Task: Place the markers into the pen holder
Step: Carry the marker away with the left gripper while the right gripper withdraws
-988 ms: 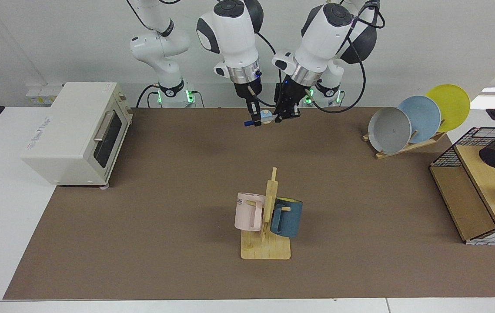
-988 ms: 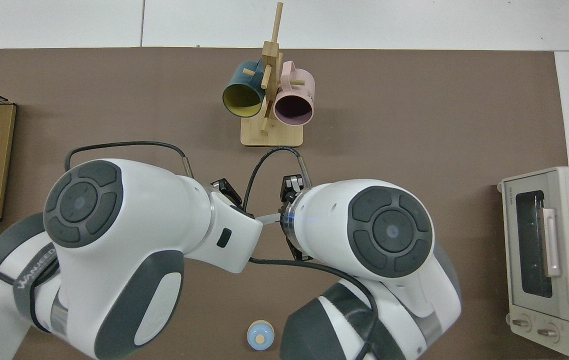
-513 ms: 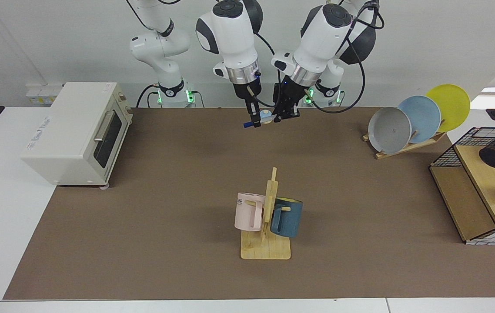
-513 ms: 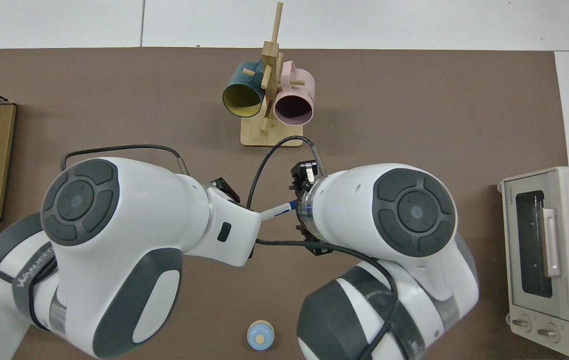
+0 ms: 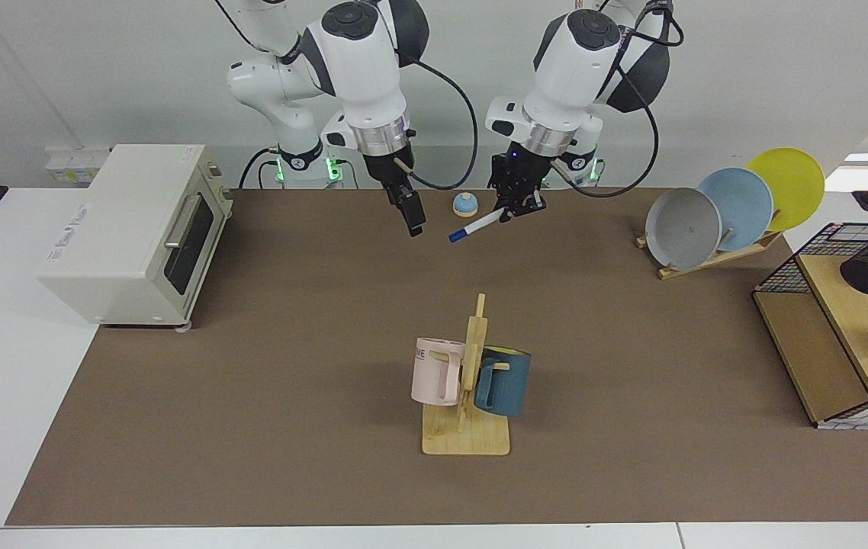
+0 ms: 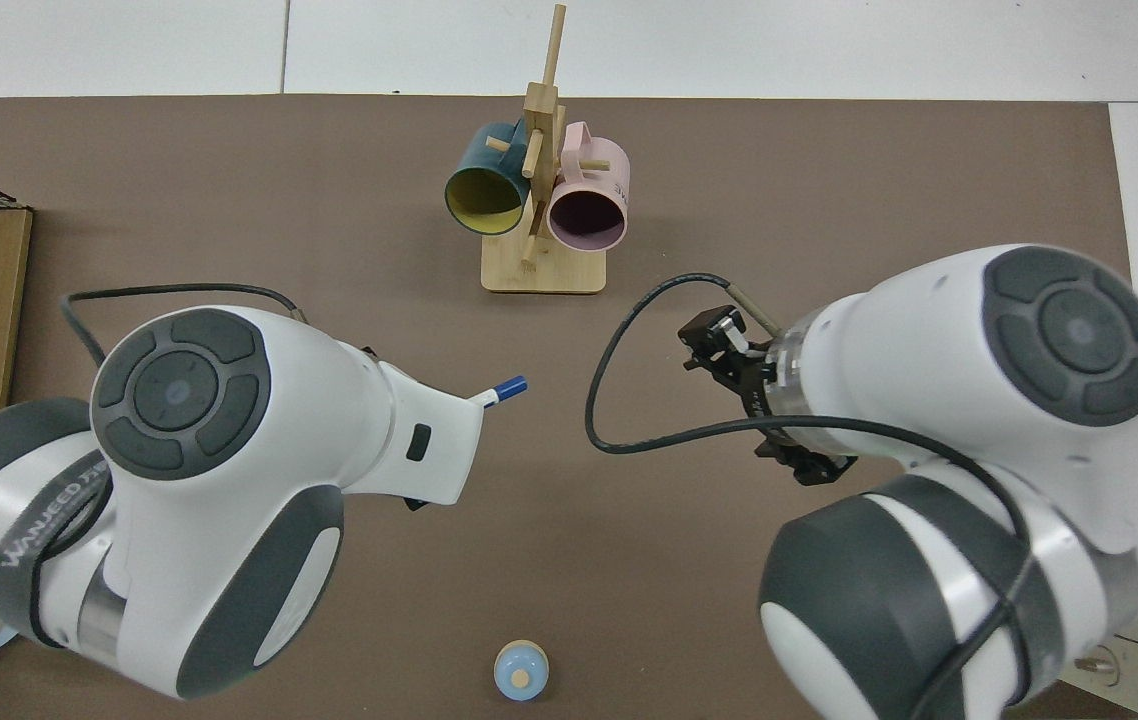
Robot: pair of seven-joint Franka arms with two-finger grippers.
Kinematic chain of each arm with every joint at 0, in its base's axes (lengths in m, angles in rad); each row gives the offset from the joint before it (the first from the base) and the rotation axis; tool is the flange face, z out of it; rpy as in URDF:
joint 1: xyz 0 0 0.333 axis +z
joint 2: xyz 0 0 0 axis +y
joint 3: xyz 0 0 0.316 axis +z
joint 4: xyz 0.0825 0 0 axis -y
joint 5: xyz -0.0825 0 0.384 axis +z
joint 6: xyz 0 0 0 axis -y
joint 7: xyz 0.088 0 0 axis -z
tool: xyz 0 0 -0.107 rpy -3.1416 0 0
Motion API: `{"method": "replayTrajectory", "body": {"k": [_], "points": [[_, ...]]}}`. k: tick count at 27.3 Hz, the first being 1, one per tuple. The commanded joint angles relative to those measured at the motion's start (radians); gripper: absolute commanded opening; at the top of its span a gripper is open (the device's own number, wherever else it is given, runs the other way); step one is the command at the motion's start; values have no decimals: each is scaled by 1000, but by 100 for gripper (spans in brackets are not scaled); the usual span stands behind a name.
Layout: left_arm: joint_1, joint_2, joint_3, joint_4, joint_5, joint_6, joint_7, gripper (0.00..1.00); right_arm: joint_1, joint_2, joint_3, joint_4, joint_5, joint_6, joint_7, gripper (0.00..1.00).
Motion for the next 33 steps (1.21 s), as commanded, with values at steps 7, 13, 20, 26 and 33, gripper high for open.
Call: {"method": "replayTrajectory", "body": {"k": [7,13,20,26,33], "points": [[129,-19,0,-4,328,-120,-18,0,-166,-32,-1,10,14,-162,-754,100],[241,-24,0,13,482,-150,-10,0,-200,-21,-5,25,-52,-170,-947,100],[399,-25,6,129,614,-181,227,0,-216,11,-4,131,-107,-202,-1086,100],[511,-16,8,203,765,-161,431,0,-211,32,-2,196,-161,-227,-1104,100],[525,-11,38,219,968,-102,579,0,-216,72,-2,277,-173,-266,-1170,100]]}}
